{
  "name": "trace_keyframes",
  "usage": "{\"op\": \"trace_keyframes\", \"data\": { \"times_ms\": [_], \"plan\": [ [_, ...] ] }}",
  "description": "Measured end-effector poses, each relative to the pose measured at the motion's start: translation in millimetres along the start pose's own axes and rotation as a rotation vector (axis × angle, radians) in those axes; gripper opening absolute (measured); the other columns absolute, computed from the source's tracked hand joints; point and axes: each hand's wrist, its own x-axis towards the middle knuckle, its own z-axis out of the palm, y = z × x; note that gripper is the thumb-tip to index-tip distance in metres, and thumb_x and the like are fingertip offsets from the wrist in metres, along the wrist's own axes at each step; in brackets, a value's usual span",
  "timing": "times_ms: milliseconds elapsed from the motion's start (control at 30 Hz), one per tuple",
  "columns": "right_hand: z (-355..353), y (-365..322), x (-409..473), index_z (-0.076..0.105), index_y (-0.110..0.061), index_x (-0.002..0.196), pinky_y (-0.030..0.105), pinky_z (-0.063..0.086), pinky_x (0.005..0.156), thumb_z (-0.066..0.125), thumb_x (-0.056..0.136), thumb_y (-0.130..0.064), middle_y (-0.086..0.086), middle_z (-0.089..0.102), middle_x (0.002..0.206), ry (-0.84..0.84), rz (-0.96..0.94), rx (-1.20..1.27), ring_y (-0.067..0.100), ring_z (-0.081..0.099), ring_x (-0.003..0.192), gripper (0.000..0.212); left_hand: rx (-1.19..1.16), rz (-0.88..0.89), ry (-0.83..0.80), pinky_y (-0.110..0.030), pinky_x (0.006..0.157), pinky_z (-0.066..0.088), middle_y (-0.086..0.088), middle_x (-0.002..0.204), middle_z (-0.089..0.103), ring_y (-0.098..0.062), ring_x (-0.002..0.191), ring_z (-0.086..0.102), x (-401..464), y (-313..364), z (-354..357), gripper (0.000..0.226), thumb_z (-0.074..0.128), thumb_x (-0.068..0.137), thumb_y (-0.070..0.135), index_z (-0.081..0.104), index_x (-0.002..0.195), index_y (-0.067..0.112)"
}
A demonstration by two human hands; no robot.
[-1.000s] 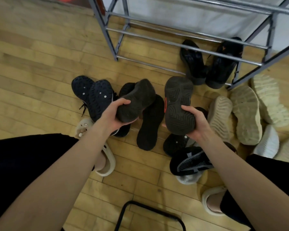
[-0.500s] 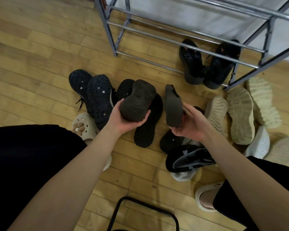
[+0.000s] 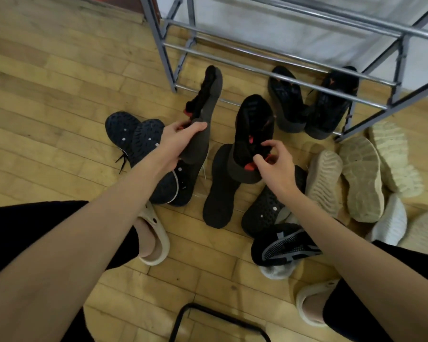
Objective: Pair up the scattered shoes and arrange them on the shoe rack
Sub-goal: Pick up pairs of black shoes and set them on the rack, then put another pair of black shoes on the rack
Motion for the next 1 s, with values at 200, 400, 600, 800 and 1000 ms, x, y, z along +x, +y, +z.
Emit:
{"op": "trace_keyframes", "data": {
  "times_ms": [200,400,600,800,1000],
  "plan": [
    [22,-5,73,0.045,-0.011,0.127,0.010,0.042,0.064,0.063,0.089,-0.019,-0.007,0.049,0.105,0.046,0.009,-0.030,0.006,0.051,0.091,0.042,0.360,0.289,0.178,-0.031,0.095,0.048,0.001,0.121,0.054,-0.016,0.111,0.054,70,11,20,0.063,0.073,0.075,0.051,0.057,0.129,0.023],
    [62,3,154,0.041,-0.012,0.126,0.041,0.048,0.098,0.064,0.089,-0.022,0.007,0.056,0.122,0.061,-0.011,-0.064,0.025,0.054,0.116,0.045,0.574,0.401,0.272,-0.036,0.106,0.041,-0.009,0.132,0.047,-0.022,0.121,0.048,144,31,44,0.079,0.063,0.073,0.065,0.051,0.136,0.019],
    [82,9,211,0.040,-0.014,0.130,0.047,0.043,0.105,0.065,0.087,-0.026,0.008,0.054,0.130,0.126,-0.015,-0.100,0.029,0.049,0.125,0.051,0.616,0.388,0.346,-0.039,0.106,0.035,-0.015,0.142,0.033,-0.036,0.133,0.035,182,56,70,0.064,0.063,0.086,0.051,0.046,0.137,0.016],
    [79,15,220,0.044,-0.009,0.133,0.039,0.043,0.105,0.063,0.089,-0.017,0.011,0.051,0.133,0.006,0.012,-0.158,0.026,0.049,0.125,0.049,0.653,0.357,0.238,-0.030,0.105,0.036,-0.016,0.141,0.030,-0.033,0.127,0.042,189,49,74,0.053,0.059,0.092,0.041,0.049,0.133,0.009],
    [74,12,166,0.037,-0.012,0.141,0.040,0.045,0.104,0.060,0.086,-0.011,0.011,0.049,0.135,-0.020,-0.041,-0.168,0.024,0.050,0.124,0.060,0.641,0.396,0.209,-0.018,0.098,0.031,-0.017,0.140,0.038,-0.026,0.126,0.043,144,22,54,0.045,0.054,0.095,0.022,0.047,0.138,0.008]
  ]
}}
